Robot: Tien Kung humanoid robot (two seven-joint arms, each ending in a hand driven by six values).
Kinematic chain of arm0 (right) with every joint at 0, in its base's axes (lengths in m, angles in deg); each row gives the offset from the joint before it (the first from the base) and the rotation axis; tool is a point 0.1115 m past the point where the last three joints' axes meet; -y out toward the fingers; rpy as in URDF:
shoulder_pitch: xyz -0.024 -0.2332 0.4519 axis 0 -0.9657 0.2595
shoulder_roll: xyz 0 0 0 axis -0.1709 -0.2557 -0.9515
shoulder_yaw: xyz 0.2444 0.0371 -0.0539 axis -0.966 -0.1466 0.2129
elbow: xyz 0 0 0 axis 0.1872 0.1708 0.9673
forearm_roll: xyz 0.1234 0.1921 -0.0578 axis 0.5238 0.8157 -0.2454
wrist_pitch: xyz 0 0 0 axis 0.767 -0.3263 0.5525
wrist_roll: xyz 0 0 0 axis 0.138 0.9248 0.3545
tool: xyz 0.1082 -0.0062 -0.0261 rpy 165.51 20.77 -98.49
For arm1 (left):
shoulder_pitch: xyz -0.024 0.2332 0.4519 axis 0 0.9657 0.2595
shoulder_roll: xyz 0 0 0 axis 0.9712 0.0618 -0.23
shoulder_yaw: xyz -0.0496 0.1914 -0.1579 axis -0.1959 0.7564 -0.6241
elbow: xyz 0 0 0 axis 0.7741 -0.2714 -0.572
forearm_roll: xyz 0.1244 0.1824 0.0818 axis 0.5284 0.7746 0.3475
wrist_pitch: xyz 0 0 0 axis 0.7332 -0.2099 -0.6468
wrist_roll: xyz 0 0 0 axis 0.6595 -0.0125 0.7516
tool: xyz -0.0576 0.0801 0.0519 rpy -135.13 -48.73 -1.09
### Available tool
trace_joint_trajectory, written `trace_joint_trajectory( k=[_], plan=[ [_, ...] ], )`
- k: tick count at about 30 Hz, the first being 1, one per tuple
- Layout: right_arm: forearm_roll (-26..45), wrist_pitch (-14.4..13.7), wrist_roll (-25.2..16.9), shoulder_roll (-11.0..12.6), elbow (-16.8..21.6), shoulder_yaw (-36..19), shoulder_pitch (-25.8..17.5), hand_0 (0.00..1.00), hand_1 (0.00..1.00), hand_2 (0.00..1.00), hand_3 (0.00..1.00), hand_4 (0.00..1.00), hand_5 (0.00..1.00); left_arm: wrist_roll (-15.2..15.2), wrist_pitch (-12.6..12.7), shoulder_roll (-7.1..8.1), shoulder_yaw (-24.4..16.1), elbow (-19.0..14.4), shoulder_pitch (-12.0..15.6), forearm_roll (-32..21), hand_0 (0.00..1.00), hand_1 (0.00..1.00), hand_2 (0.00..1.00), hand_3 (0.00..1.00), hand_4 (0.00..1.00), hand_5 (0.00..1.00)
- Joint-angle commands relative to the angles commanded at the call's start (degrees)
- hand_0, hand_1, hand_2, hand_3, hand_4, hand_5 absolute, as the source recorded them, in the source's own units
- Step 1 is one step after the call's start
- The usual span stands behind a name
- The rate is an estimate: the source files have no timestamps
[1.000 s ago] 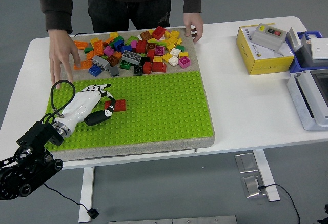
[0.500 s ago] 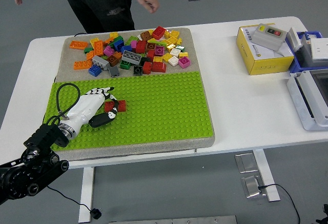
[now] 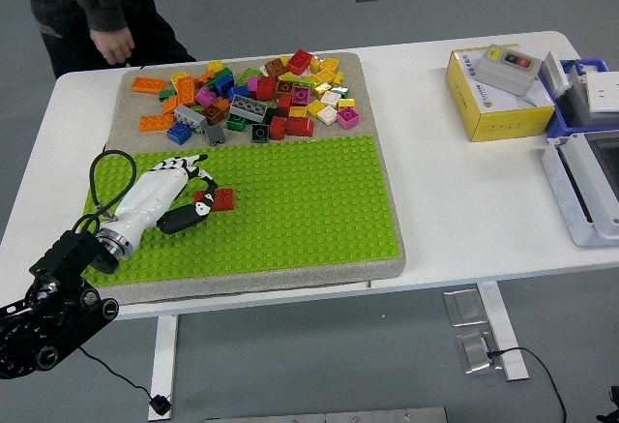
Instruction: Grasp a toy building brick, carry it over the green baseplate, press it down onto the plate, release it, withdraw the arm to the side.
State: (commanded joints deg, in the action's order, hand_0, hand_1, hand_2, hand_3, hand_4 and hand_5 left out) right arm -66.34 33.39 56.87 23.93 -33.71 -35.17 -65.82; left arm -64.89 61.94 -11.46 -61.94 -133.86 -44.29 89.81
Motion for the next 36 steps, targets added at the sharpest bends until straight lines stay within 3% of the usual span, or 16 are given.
trace_joint_trajectory(
  k=[8, 9, 14, 15, 19, 22, 27, 31, 36],
  plan=[
    [-0.4, -1.6, 0.4, -0.1, 0.3, 0.8, -0.1, 0.663, 0.602, 0.581, 0.705, 0.539, 0.949, -1.2, -0.6, 4.91, -7.0, -8.1, 3.9, -0.7, 0.971, 0.934, 0.92, 0.616, 0.328, 0.651],
    [-1.0, -2.2, 0.7, -0.2, 0.4, 0.6, -0.1, 0.663, 0.611, 0.595, 0.71, 0.529, 0.95, -1.7, -1.4, 5.76, -8.3, -9.2, 4.8, -2.0, 0.908, 0.844, 0.845, 0.787, 0.549, 0.619],
    [-1.6, -3.8, 0.7, -0.3, 0.6, 0.7, -0.1, 0.663, 0.611, 0.595, 0.71, 0.529, 0.95, -6.3, -4.6, 9.02, -14.1, -13.3, 8.7, -8.5, 0.908, 0.844, 0.845, 0.787, 0.549, 0.619],
    [-1.4, -3.9, 0.5, -0.3, 0.7, 0.9, -0.1, 0.662, 0.615, 0.644, 0.707, 0.512, 0.96, -7.5, -5.1, 9.6, -15.4, -14.2, 9.6, -9.9, 0.751, 0.724, 0.752, 0.816, 0.64, 0.639],
    [-0.3, -4.6, -0.7, -0.3, 0.6, 2.4, -0.1, 0.662, 0.615, 0.644, 0.707, 0.512, 0.96, -11.2, -6.4, 10.53, -19.4, -17.1, 12.8, -15.0, 0.751, 0.724, 0.752, 0.816, 0.64, 0.639],
    [2.0, -5.5, -2.7, -0.4, 0.5, 4.5, 0.1, 0.644, 0.607, 0.639, 0.696, 0.497, 0.948, -13.3, -7.5, 9.61, -22.9, -20.1, 16.2, -21.1, 0.706, 0.69, 0.705, 0.784, 0.617, 0.613],
    [3.2, -6.2, -4.0, -0.7, 0.5, 5.6, -0.1, 0.638, 0.607, 0.638, 0.692, 0.493, 0.942, -14.1, -8.4, 5.3, -26.9, -22.0, 19.8, -30.6, 0.699, 0.683, 0.694, 0.777, 0.582, 0.596],
    [3.1, -6.4, -4.1, -0.9, 0.4, 5.6, -0.3, 0.638, 0.607, 0.638, 0.692, 0.493, 0.942, -13.9, -8.0, 1.71, -27.8, -21.4, 20.5, -36.4, 0.699, 0.683, 0.694, 0.777, 0.582, 0.596],
    [3.7, -6.3, -4.5, -1.3, 0.3, 6.1, -0.2, 0.638, 0.607, 0.637, 0.694, 0.497, 0.947, -13.5, -7.2, -0.39, -25.8, -19.8, 19.3, -40.9, 0.699, 0.681, 0.687, 0.77, 0.549, 0.591]
  ],
)
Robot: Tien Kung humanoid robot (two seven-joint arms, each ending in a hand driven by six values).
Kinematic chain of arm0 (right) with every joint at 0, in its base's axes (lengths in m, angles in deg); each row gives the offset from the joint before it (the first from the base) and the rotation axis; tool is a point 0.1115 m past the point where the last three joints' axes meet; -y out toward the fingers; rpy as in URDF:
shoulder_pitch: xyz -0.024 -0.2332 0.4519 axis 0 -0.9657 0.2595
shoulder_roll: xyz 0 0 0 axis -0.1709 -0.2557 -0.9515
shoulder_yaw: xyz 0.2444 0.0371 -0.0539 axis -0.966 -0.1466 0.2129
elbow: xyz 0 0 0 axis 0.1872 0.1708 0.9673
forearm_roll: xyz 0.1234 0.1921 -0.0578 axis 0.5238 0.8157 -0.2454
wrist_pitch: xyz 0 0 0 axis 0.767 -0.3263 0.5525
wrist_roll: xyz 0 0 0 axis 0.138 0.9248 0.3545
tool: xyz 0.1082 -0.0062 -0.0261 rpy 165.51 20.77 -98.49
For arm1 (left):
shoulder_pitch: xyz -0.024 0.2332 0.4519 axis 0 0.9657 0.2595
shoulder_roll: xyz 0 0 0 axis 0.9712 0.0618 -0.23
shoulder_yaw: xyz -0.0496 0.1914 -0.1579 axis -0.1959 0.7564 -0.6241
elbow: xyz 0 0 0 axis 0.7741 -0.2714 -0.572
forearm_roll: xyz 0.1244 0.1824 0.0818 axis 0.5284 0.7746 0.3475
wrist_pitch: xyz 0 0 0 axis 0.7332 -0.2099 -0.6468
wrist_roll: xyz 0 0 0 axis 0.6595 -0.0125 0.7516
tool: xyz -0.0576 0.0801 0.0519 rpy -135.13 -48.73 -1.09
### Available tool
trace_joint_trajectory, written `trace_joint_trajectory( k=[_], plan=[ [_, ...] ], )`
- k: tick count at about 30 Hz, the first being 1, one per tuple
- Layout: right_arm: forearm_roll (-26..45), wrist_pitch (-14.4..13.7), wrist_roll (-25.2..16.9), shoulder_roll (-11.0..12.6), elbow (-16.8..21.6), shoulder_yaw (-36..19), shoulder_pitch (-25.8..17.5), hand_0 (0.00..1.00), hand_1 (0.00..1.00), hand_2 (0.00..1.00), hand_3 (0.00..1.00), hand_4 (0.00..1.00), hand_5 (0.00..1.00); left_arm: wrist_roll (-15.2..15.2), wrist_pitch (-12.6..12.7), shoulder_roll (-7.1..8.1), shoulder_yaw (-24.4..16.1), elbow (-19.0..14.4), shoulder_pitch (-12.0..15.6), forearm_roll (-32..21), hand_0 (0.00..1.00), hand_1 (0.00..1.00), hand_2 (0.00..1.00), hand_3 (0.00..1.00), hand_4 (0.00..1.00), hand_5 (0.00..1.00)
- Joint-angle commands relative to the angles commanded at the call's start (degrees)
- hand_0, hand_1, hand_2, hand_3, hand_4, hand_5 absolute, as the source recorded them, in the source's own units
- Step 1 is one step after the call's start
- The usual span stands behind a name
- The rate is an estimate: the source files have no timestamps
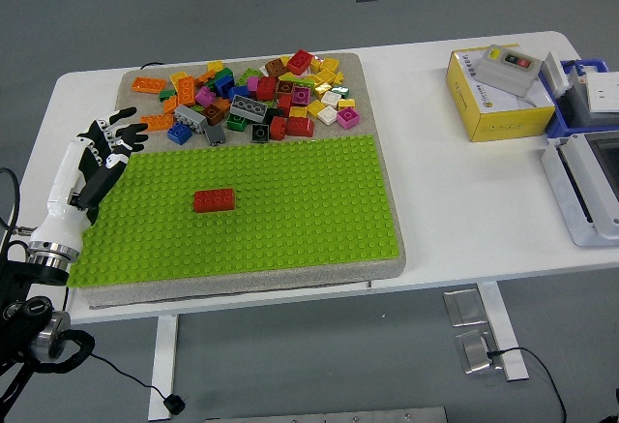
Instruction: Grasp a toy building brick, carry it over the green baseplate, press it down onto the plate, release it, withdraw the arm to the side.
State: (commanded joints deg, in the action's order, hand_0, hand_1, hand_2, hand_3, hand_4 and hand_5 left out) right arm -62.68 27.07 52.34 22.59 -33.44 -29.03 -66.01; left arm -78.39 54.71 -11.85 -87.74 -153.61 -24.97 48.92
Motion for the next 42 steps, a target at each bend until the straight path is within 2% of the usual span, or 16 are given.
trace_joint_trajectory(
  k=[5, 9, 10, 15, 16, 26, 27, 33, 34, 39, 40, 42],
  plan=[
    [1.9, 0.2, -0.6, -0.4, 0.0, 1.4, -0.1, 0.636, 0.598, 0.637, 0.691, 0.488, 0.943, 0.1, 0.2, -0.78, 2.1, 1.3, -0.8, -0.8, 0.701, 0.679, 0.683, 0.766, 0.519, 0.624],
    [2.1, 0.1, -0.5, -0.7, 0.0, 1.7, -0.4, 0.636, 0.598, 0.637, 0.691, 0.488, 0.943, 0.1, 0.3, -0.63, 3.3, 2.1, -1.1, -0.9, 0.701, 0.679, 0.683, 0.766, 0.519, 0.624],
    [2.1, 0.1, -0.6, -0.7, 0.0, 1.8, -0.5, 0.635, 0.59, 0.637, 0.688, 0.476, 0.936, 0.1, 0.3, -0.53, 3.4, 2.3, -1.1, -0.7, 0.7, 0.627, 0.658, 0.763, 0.515, 0.649],
    [1.9, -0.2, -0.8, -0.9, -0.1, 2.0, -0.4, 0.635, 0.59, 0.637, 0.688, 0.476, 0.936, 0.0, 0.9, -0.18, 4.3, 3.0, -1.2, 1.2, 0.7, 0.627, 0.658, 0.763, 0.515, 0.649],
    [2.0, -0.2, -0.9, -1.0, -0.1, 2.2, -0.4, 0.63, 0.59, 0.634, 0.682, 0.446, 0.917, -0.2, 1.0, -0.16, 4.4, 3.1, -1.2, 1.2, 0.703, 0.553, 0.612, 0.761, 0.522, 0.625],
    [2.2, -0.1, -1.1, -1.2, 0.0, 2.9, -0.1, 0.628, 0.589, 0.631, 0.682, 0.44, 0.913, -3.0, 1.1, -0.29, 5.0, 3.1, -1.5, -2.2, 0.713, 0.551, 0.605, 0.76, 0.524, 0.615],
    [2.3, -0.1, -1.1, -1.2, 0.0, 3.0, -0.1, 0.629, 0.589, 0.632, 0.681, 0.437, 0.912, -2.9, 1.1, -0.34, 5.0, 3.1, -1.5, -2.2, 0.797, 0.737, 0.69, 0.76, 0.524, 0.623],
    [2.1, 0.3, -0.6, -1.1, 0.2, 3.1, -0.2, 0.629, 0.589, 0.632, 0.681, 0.437, 0.912, -1.6, 0.3, -0.51, 4.7, 3.1, -1.6, -1.4, 0.797, 0.737, 0.69, 0.76, 0.524, 0.623],
    [2.1, 0.3, -0.5, -1.1, 0.2, 3.1, -0.2, 0.63, 0.589, 0.634, 0.682, 0.436, 0.912, -1.4, 0.0, -0.52, 4.7, 3.1, -1.6, -1.3, 0.902, 0.865, 0.812, 0.679, 0.524, 0.637],
    [2.7, 0.5, -0.5, -0.8, 0.3, 3.5, -0.6, 0.63, 0.589, 0.634, 0.682, 0.436, 0.912, -0.9, -0.9, -0.44, 4.2, 2.8, -1.4, -0.6, 0.902, 0.865, 0.812, 0.679, 0.524, 0.637],
    [3.0, 0.5, -0.5, -0.7, 0.3, 3.7, -0.6, 0.629, 0.589, 0.634, 0.683, 0.436, 0.911, -0.9, -1.0, -0.39, 4.1, 2.7, -1.4, -0.5, 0.928, 0.902, 0.861, 0.593, 0.609, 0.529],
    [3.7, 0.4, -0.7, -0.6, 0.3, 4.0, -0.7, 0.629, 0.589, 0.634, 0.683, 0.436, 0.911, -0.9, -1.3, -0.27, 3.8, 2.5, -1.4, -0.1, 0.928, 0.902, 0.861, 0.593, 0.609, 0.529]
  ],
)
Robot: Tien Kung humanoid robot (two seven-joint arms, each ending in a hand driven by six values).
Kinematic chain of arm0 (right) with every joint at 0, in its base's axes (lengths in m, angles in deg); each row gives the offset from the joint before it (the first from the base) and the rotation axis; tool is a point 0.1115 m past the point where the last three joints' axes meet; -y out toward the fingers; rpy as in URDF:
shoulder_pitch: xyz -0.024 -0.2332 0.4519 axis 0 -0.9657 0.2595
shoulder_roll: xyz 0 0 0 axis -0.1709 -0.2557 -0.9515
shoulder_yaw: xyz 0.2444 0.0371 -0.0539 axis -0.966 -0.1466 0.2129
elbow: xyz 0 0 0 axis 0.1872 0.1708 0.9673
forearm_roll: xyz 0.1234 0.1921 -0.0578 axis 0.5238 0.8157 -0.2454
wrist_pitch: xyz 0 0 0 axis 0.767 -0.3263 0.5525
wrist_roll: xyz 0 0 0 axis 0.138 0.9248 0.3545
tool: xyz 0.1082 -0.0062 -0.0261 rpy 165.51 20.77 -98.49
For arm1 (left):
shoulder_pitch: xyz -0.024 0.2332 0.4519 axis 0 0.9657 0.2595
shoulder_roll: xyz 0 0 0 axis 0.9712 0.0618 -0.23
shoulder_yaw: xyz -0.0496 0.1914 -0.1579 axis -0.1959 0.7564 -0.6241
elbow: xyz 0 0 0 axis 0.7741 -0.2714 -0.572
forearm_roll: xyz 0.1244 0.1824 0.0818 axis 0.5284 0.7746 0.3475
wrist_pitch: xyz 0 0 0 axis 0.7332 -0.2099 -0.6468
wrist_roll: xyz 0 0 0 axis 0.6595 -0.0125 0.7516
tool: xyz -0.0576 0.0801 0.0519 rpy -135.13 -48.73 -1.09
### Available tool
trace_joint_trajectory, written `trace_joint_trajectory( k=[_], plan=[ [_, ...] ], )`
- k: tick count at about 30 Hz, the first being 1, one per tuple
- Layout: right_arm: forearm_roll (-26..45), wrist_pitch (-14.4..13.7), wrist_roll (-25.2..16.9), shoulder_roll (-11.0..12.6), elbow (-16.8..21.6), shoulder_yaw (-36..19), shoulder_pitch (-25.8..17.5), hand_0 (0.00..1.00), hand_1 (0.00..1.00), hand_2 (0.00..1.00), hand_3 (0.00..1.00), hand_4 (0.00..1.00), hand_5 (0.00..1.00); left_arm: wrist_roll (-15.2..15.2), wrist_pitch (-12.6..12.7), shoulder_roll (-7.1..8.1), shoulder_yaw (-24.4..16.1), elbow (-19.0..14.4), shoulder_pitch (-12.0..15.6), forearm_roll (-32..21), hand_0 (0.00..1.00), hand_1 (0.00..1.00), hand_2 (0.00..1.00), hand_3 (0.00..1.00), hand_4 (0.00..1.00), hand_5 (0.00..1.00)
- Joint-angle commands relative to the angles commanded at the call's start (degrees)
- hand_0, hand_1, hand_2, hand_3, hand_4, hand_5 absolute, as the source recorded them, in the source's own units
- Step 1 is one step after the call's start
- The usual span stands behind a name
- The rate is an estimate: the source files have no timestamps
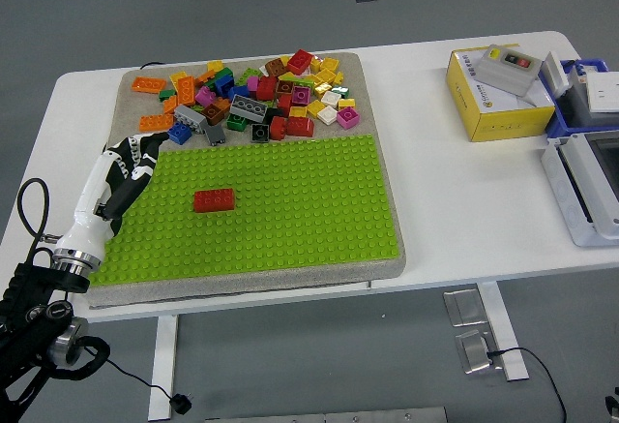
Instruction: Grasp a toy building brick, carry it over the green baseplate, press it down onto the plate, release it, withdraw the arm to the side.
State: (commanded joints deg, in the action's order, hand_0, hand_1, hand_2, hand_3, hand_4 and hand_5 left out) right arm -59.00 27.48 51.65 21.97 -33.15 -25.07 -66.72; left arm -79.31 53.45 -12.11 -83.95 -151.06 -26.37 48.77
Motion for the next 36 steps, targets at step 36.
trace_joint_trajectory(
  k=[36],
  plan=[
    [1.6, -1.0, -2.3, -0.2, -0.7, 0.0, 1.1, 0.625, 0.585, 0.632, 0.677, 0.434, 0.895, -7.3, -2.5, -0.61, -7.5, -2.0, -0.2, -8.0, 0.961, 0.885, 0.755, 0.628, 0.641, 0.311]
  ],
)
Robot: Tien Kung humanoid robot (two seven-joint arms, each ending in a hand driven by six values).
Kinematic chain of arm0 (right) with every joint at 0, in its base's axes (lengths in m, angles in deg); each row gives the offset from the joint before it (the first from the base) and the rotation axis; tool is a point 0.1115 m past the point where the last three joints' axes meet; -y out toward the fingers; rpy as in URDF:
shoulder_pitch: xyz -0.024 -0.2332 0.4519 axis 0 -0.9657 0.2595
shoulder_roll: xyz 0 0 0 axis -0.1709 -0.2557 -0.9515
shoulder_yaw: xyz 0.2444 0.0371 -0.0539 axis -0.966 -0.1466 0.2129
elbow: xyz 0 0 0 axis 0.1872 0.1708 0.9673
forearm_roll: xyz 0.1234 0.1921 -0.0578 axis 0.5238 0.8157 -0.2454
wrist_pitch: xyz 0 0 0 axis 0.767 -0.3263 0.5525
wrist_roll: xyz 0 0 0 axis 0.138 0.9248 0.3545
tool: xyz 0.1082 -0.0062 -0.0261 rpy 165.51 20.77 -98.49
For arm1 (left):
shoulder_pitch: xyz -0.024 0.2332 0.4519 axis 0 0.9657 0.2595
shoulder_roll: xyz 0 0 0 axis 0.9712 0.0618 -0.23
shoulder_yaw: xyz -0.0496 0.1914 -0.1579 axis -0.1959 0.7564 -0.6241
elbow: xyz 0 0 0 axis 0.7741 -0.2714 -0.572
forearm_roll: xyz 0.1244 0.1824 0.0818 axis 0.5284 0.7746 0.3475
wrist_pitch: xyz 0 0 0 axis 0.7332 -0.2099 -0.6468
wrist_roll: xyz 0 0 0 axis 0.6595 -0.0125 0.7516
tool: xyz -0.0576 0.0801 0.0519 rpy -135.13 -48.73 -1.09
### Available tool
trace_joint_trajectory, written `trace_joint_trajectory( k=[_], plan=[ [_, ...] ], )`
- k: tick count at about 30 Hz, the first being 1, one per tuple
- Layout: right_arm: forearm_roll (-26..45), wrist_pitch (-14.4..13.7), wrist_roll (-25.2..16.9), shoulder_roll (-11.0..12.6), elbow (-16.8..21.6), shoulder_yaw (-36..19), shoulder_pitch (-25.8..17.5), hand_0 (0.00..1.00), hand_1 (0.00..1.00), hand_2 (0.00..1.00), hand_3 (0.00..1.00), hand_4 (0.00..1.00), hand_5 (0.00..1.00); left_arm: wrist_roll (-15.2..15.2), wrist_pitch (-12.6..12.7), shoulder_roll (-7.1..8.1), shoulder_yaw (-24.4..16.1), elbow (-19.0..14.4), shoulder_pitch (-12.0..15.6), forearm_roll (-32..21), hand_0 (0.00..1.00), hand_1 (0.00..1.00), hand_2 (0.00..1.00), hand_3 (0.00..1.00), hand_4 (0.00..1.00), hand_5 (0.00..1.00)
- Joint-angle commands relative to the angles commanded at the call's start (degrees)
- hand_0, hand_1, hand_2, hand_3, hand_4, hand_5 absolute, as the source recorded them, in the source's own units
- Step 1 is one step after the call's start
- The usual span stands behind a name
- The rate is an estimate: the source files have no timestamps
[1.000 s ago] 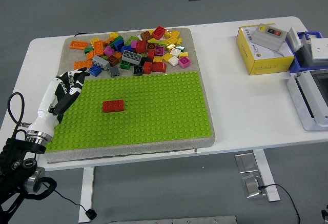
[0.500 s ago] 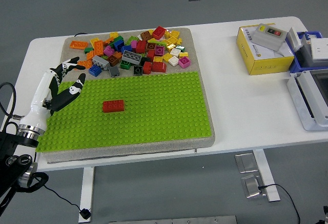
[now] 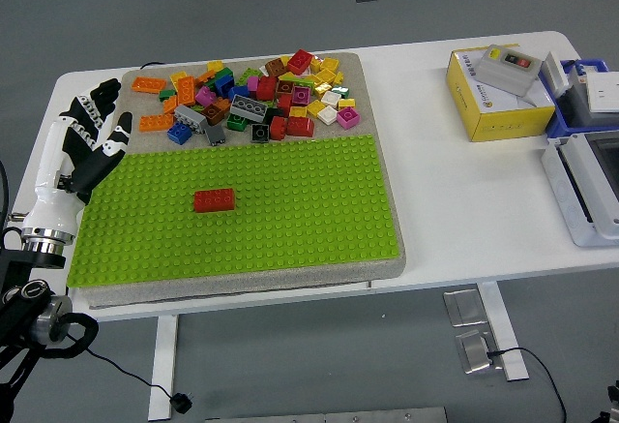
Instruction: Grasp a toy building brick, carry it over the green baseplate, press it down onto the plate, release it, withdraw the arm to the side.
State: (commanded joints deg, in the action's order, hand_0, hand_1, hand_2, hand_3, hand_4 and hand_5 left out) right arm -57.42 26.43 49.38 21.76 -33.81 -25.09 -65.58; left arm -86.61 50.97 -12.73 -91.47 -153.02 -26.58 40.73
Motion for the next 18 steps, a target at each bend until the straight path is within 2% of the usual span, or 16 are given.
trace_joint_trajectory(
  k=[3, 4, 5, 9, 10, 13, 15, 16, 18],
  plan=[
    [0.2, 0.0, 0.0, -0.1, 0.0, 0.0, -0.1, 0.625, 0.585, 0.632, 0.677, 0.434, 0.895, 1.1, -2.5, 0.1, -1.7, -1.4, 0.2, -6.0, 0.961, 0.885, 0.755, 0.628, 0.641, 0.311],
    [0.2, 0.0, 0.0, -0.1, 0.0, 0.1, -0.1, 0.626, 0.586, 0.63, 0.677, 0.433, 0.894, 1.7, -3.7, 0.21, -2.7, -2.1, 0.4, -8.4, 0.935, 0.827, 0.7, 0.671, 0.67, 0.332],
    [0.3, 0.0, 0.0, -0.1, 0.0, 0.2, 0.0, 0.626, 0.586, 0.63, 0.677, 0.433, 0.894, 2.0, -4.5, 0.31, -3.4, -2.5, 0.4, -10.2, 0.935, 0.827, 0.7, 0.671, 0.67, 0.332],
    [0.5, 0.1, -0.2, -0.2, -0.1, 0.4, 0.1, 0.626, 0.586, 0.63, 0.677, 0.433, 0.894, 0.2, -6.9, 1.09, -7.2, -4.8, 0.7, -18.4, 0.935, 0.827, 0.7, 0.671, 0.67, 0.332],
    [0.6, 0.1, -0.2, -0.2, -0.1, 0.4, 0.1, 0.627, 0.586, 0.629, 0.676, 0.432, 0.893, -1.0, -6.5, 1.71, -8.3, -5.5, 0.5, -20.3, 0.988, 0.948, 0.742, 0.566, 0.692, 0.332],
    [0.6, 0.2, -0.1, -0.1, 0.0, 0.3, 0.0, 0.627, 0.586, 0.629, 0.676, 0.432, 0.893, -4.4, -4.0, 4.02, -10.3, -6.0, -0.7, -17.3, 0.988, 0.948, 0.742, 0.566, 0.692, 0.332],
    [0.7, 0.2, -0.1, -0.1, 0.0, 0.4, 0.0, 0.627, 0.586, 0.629, 0.676, 0.432, 0.893, -5.4, -1.6, 6.29, -11.1, -4.6, -2.2, -13.0, 0.988, 0.948, 0.742, 0.566, 0.692, 0.332],
    [0.7, 0.2, -0.1, 0.0, 0.0, 0.3, 0.1, 0.626, 0.583, 0.629, 0.675, 0.431, 0.892, -4.9, -0.7, 7.48, -11.0, -3.7, -3.0, -10.8, 0.998, 0.998, 0.965, 0.575, 0.71, 0.344],
    [0.6, 0.2, -0.2, 0.1, 0.0, 0.3, 0.2, 0.626, 0.583, 0.629, 0.675, 0.431, 0.892, -3.1, 0.3, 9.52, -9.9, -2.1, -4.4, -6.8, 0.998, 0.998, 0.965, 0.575, 0.71, 0.344]
  ],
)
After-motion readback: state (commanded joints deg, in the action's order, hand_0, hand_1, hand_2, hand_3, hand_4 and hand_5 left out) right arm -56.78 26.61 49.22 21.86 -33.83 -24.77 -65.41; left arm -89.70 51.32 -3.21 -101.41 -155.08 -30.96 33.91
